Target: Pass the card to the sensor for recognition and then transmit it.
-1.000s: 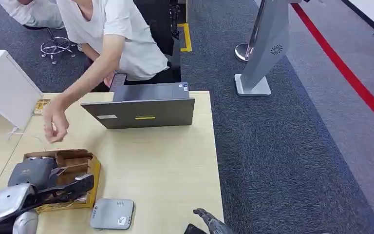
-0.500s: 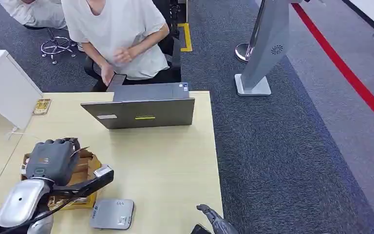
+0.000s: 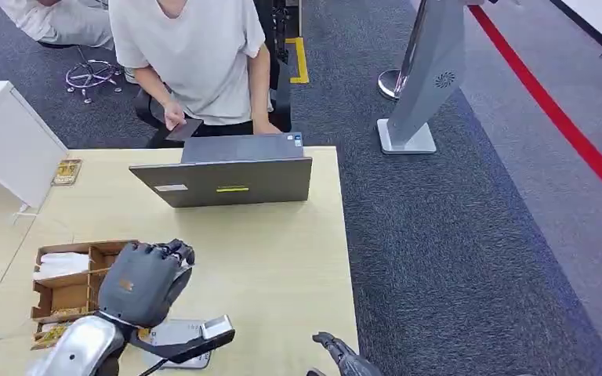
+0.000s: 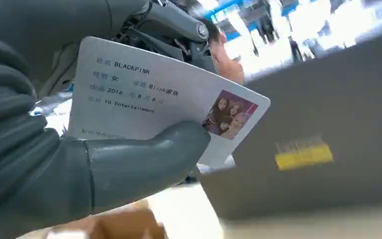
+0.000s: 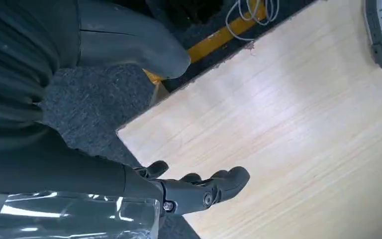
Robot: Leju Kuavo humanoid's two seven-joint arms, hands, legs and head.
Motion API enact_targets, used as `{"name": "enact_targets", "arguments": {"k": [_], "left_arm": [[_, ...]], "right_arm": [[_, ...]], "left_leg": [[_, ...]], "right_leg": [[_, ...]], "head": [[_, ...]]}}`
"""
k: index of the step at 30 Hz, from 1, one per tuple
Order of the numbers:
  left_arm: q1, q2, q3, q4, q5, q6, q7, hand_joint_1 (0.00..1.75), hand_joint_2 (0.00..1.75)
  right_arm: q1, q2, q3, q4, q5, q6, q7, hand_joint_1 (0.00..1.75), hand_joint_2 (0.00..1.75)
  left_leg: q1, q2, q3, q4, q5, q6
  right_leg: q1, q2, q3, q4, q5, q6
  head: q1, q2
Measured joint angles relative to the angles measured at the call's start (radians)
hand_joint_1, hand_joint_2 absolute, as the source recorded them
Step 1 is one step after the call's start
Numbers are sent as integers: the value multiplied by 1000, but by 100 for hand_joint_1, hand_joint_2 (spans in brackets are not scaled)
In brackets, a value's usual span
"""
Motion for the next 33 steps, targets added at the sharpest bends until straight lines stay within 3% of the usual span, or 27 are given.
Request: {"name": "enact_targets", "arguments": {"k": [3, 14, 22, 33], "left_arm": [[39, -4, -10, 44, -3, -88, 39, 175, 175], [88, -6, -17, 105, -17, -228, 165, 175, 175], [96, -15, -17, 106, -19, -243, 177, 175, 175], [113, -18, -17, 112, 4, -331, 232, 175, 175]], "right_arm": [[1, 3, -9, 0, -11, 32, 16, 0, 175], [8, 34, -56, 3, 3, 134, 27, 0, 175], [10, 58, -81, 3, 8, 148, 28, 0, 175], [26, 94, -132, 8, 26, 247, 28, 0, 175]], "left_leg": [[0, 0, 0, 0, 0, 0], [0, 0, 0, 0, 0, 0], [0, 0, 0, 0, 0, 0], [0, 0, 0, 0, 0, 0]], "right_leg": [[0, 0, 0, 0, 0, 0], [0, 0, 0, 0, 0, 0], [0, 0, 0, 0, 0, 0], [0, 0, 0, 1, 0, 0]], "head": [[0, 0], [0, 0], [0, 0], [0, 0]]}}
